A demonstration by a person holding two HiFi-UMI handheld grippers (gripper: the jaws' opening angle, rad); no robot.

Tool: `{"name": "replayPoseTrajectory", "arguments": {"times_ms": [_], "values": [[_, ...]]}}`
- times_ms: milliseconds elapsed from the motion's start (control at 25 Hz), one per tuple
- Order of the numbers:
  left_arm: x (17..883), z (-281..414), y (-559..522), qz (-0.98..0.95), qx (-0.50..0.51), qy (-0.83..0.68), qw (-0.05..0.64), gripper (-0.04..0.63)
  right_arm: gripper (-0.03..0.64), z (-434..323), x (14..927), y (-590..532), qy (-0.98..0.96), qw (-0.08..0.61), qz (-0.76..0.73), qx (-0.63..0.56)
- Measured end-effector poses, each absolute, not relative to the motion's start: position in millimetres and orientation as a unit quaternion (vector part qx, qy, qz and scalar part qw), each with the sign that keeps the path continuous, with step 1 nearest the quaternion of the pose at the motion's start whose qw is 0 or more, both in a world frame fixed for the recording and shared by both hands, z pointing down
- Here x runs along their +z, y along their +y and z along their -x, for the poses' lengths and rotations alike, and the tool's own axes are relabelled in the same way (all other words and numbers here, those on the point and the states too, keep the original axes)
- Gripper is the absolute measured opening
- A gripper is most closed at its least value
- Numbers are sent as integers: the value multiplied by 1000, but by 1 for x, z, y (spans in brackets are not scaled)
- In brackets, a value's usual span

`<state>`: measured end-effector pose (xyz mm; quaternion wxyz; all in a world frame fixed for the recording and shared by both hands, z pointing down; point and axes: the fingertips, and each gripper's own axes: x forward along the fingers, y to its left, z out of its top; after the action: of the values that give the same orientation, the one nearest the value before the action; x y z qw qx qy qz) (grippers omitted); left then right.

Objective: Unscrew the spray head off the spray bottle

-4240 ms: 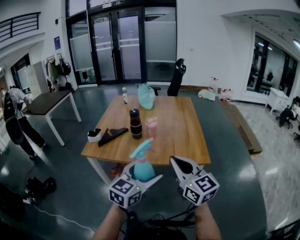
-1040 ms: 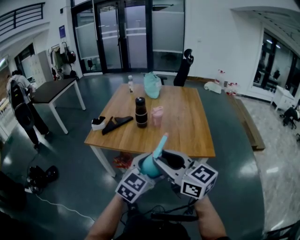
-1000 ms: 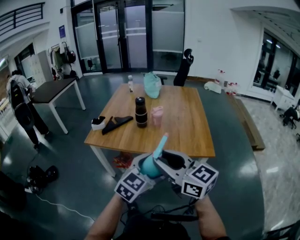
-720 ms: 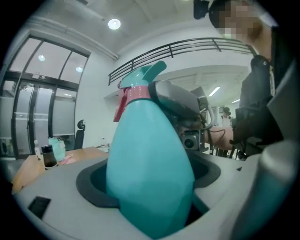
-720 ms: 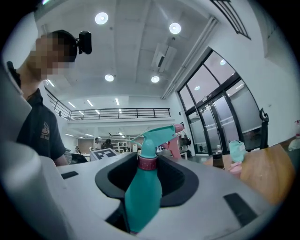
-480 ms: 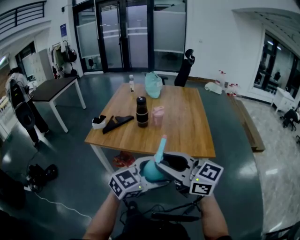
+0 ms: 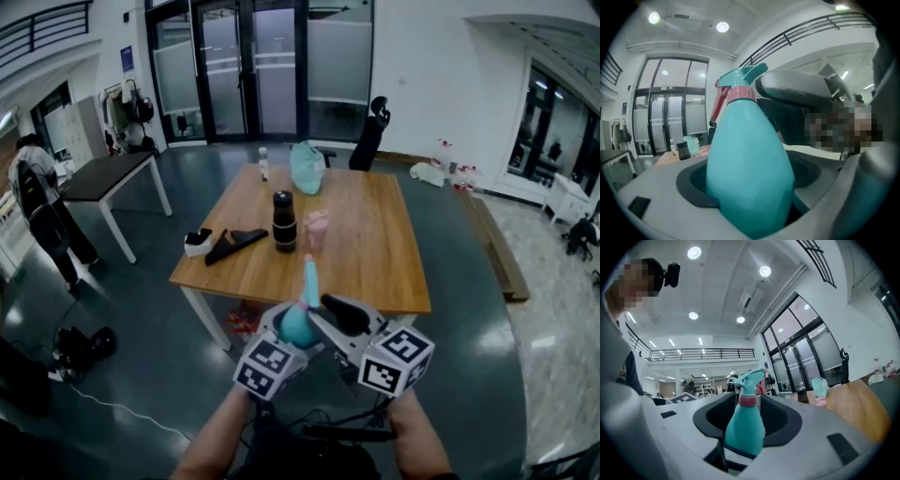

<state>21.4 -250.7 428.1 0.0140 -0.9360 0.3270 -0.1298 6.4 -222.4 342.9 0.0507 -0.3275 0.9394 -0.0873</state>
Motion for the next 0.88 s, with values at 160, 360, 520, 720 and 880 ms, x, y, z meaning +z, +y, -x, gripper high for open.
{"name": "replayPoseTrajectory", "arguments": {"times_ms": [160,360,520,720,880], "values": [[430,-26,-250,931,-144,335,26,437,169,-5,343,-225,937,52,334,-89],[429,-33,-244,936,-149,318,33,437,141,-7,343,-224,939,49,331,-83],[426,-39,-233,954,-137,265,24,437,140,-9,340,-218,949,46,303,-78],[418,-47,-212,978,-112,178,4,437,140,-10,334,-207,963,46,257,-69],[410,-50,-195,989,-94,116,-1,437,141,-9,330,-197,973,56,214,-70]]}}
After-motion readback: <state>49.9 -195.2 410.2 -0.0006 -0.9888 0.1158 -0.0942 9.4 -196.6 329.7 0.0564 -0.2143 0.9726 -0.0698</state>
